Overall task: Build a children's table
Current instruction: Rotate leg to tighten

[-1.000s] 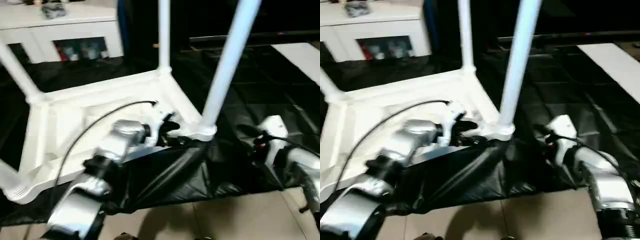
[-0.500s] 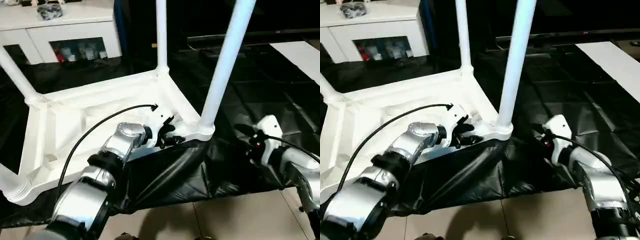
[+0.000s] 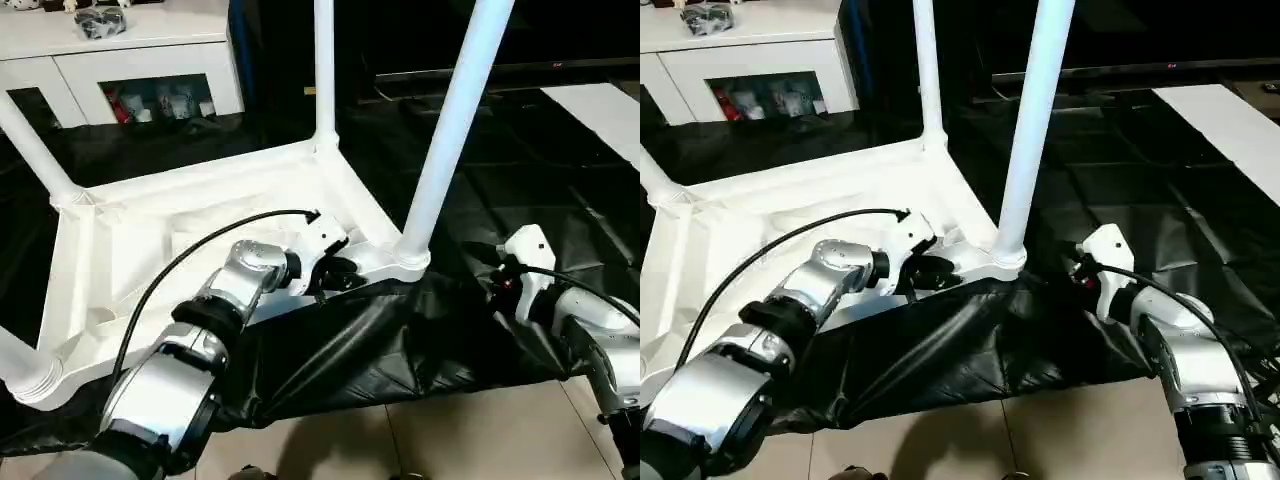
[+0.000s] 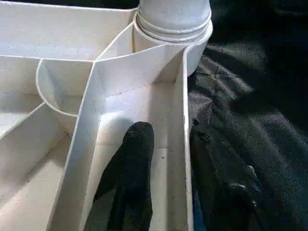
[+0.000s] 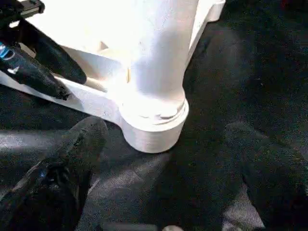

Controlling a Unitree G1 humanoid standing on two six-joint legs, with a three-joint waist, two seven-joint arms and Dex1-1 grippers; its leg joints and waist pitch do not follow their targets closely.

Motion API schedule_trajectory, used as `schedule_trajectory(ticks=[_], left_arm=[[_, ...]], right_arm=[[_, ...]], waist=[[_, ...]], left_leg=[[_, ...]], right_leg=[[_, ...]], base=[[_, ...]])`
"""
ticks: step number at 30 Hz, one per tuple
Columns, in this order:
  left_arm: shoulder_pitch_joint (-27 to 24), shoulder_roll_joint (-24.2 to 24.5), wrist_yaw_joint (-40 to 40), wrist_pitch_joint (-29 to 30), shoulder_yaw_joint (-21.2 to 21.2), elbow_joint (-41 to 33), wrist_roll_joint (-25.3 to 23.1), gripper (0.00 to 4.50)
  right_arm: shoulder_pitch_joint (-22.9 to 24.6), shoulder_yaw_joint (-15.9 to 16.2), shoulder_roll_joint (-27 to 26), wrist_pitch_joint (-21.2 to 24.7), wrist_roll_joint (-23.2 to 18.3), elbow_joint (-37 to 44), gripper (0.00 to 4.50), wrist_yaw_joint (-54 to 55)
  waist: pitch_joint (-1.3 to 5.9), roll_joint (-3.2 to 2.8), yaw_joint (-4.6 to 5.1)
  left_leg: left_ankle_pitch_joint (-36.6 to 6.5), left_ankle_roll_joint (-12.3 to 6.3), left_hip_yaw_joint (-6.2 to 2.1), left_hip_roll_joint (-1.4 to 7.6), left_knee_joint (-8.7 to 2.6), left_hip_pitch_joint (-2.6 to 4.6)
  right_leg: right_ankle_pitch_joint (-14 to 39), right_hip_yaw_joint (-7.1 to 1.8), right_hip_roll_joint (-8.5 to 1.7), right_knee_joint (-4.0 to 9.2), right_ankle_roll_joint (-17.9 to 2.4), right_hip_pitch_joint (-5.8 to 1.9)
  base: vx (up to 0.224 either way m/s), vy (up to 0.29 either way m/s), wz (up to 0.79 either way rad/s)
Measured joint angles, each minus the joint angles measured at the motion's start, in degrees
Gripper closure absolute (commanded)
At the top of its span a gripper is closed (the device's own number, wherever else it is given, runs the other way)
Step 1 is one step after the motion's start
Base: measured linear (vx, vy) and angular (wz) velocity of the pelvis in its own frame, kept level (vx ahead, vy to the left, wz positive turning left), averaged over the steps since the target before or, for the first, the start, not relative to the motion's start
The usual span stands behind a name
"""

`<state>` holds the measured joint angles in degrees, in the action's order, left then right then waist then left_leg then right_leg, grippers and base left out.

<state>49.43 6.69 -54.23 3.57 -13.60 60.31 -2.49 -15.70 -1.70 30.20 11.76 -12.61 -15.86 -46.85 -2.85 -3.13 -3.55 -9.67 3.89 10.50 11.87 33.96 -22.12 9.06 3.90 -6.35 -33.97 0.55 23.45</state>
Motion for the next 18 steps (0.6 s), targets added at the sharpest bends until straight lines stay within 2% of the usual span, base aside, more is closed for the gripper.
schedule_trajectory(ticks=[6, 12, 18], left_arm=[[0.69, 0.00, -1.31, 0.05, -0.10, 1.22, -0.25, 4.04], [1.65, -0.05, -2.73, 0.02, -0.22, 2.47, -0.91, 4.46], [1.75, 0.56, -5.02, -0.79, -0.17, 2.90, -0.94, 4.46]], right_arm=[[-0.90, 0.01, -0.08, -0.06, -0.23, -1.05, 0.00, -0.82], [-2.31, 0.02, -0.17, -0.08, -0.32, -1.91, 0.00, -2.23], [-4.46, 2.08, -0.15, -1.31, -0.38, -4.69, 0.00, -6.97]], waist=[[0.00, 0.00, 0.06], [0.02, -0.02, 0.08], [0.01, -0.02, -0.01]], left_leg=[[0.00, 0.00, 0.01, 0.00, 0.00, 0.02], [0.00, 0.00, 0.01, 0.00, 0.00, 0.02], [0.00, 0.00, 0.03, 0.02, 0.00, 0.03]], right_leg=[[-0.01, 0.00, 0.00, -0.03, -0.01, 0.00], [-0.01, -0.01, 0.00, -0.01, -0.01, 0.00], [-0.02, 0.04, 0.01, -0.08, -0.03, 0.00]], base=[[0.000, 0.000, 0.00], [0.000, 0.000, 0.00], [0.000, 0.000, 0.00]])
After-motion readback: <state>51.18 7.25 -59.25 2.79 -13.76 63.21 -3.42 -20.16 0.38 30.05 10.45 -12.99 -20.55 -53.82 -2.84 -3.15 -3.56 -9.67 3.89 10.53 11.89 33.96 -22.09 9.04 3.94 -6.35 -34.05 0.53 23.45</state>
